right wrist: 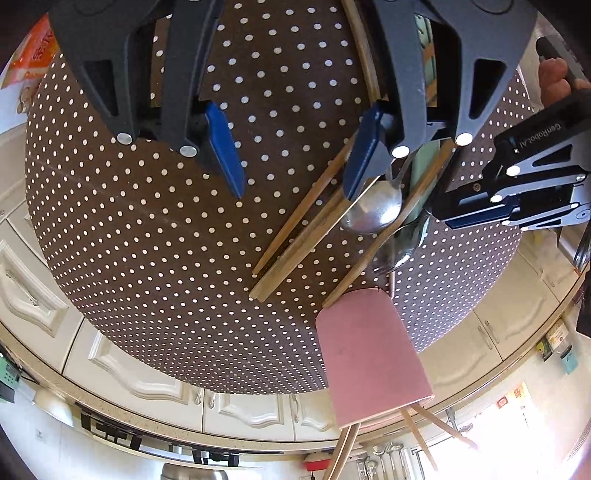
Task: Organize utensils
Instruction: 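Close the left gripper on the black-handled spoon's handle, then grasp a wooden chopstick with the right gripper while the left lifts the spoon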
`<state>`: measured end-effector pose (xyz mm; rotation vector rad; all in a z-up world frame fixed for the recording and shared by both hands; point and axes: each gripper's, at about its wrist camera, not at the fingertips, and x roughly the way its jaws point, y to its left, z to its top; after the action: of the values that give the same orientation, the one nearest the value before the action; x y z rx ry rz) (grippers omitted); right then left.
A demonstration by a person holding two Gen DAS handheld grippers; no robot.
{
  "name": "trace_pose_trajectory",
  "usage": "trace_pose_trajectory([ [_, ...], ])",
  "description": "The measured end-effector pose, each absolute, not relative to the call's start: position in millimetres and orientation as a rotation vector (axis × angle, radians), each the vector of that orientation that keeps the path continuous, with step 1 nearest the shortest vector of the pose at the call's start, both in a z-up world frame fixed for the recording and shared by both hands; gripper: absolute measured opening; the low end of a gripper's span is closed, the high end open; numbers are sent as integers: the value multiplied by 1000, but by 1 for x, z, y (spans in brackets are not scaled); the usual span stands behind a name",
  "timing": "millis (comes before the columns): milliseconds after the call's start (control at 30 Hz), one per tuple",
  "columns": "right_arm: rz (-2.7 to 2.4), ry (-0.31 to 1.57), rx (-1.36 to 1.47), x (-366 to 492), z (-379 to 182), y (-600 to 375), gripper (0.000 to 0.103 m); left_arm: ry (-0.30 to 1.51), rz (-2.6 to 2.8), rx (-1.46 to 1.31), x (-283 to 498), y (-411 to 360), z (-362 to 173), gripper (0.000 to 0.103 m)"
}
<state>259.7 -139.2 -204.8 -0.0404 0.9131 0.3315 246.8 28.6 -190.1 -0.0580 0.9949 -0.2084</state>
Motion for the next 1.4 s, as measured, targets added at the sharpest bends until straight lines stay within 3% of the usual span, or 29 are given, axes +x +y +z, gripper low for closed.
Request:
trace_pose_trajectory([
  [133,328,940,-52,267,-208,-143,54,1000,-196,-45,250,24,-190,33],
  [333,340,967,-95,269,-209,-145,54,1000,-209,-33,247,27,-191,33],
  [600,356,1015,-125,274,-205,-155,40,1014,-198,16,252,19,-195,34],
  [667,359,1027,-131,276,-203,-156,35,1010,-195,16,253,18,-195,33],
  [800,367,1058,-118,283,-201,-164,32,1015,-206,-25,252,22,-195,22],
  [1000,383,1135,-182,299,-199,-160,32,1054,-206,-60,258,31,-196,21],
  [1200,378,1188,-200,319,-197,-160,13,1104,-234,-124,272,37,-197,21],
  [1300,388,1191,-176,325,-197,-165,11,1101,-260,-154,273,37,-198,12],
  [1400,385,1174,-161,327,-196,-171,9,1082,-244,-136,272,31,-198,11],
])
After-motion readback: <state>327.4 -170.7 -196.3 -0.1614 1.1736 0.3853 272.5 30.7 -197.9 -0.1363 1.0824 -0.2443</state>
